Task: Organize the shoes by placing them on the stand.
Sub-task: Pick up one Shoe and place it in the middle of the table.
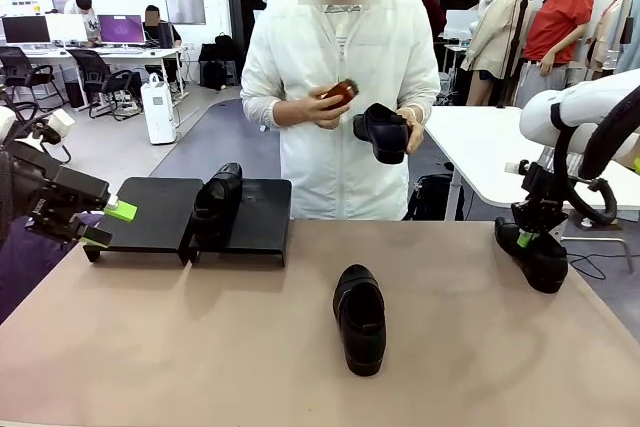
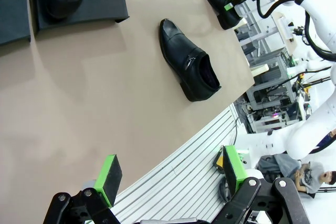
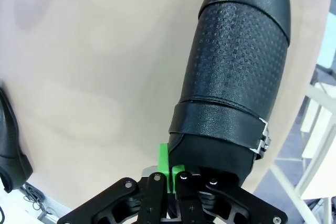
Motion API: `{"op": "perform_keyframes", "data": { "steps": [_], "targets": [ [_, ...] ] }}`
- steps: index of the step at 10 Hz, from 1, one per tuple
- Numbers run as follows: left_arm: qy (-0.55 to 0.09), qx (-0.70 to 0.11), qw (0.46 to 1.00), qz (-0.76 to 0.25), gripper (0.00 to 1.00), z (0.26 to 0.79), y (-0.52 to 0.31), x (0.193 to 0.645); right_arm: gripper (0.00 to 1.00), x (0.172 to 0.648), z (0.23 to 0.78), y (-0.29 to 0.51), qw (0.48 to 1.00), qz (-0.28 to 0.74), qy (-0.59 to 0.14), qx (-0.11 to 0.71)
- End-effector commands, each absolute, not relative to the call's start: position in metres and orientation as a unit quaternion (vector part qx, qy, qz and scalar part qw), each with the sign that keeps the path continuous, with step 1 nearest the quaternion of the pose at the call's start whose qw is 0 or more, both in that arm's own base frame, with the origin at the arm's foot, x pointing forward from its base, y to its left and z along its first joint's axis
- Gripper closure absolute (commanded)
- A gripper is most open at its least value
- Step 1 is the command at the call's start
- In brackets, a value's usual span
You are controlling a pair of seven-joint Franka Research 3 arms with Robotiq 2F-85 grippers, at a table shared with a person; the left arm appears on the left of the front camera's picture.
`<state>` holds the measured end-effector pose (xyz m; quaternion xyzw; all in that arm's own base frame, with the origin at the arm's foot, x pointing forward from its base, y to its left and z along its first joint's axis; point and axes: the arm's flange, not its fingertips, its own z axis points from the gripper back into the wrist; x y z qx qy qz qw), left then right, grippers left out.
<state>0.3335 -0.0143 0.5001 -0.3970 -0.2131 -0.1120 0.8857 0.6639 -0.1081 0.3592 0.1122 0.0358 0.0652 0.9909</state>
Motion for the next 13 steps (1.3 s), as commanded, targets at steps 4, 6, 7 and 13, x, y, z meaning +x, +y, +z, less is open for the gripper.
{"op": "perform_keyframes", "data": {
  "steps": [4,6,7,13],
  "targets": [
    [-0.216,-0.405,0.882,-0.108,0.0,0.501,-0.014,0.333,1.0,0.609,0.452,-0.126,0.984,0.036,-0.045,0.17],
    [-0.216,-0.405,0.882,-0.108,0.0,0.501,-0.014,0.333,1.0,0.517,0.508,-0.109,0.978,0.005,-0.056,0.202],
    [-0.216,-0.405,0.882,-0.108,0.0,0.501,-0.014,0.333,1.0,0.478,0.519,-0.104,0.978,-0.007,-0.069,0.195],
    [-0.216,-0.405,0.882,-0.108,0.0,0.501,-0.014,0.333,1.0,0.382,0.519,-0.12,0.97,-0.031,-0.079,0.227]
  ]
}}
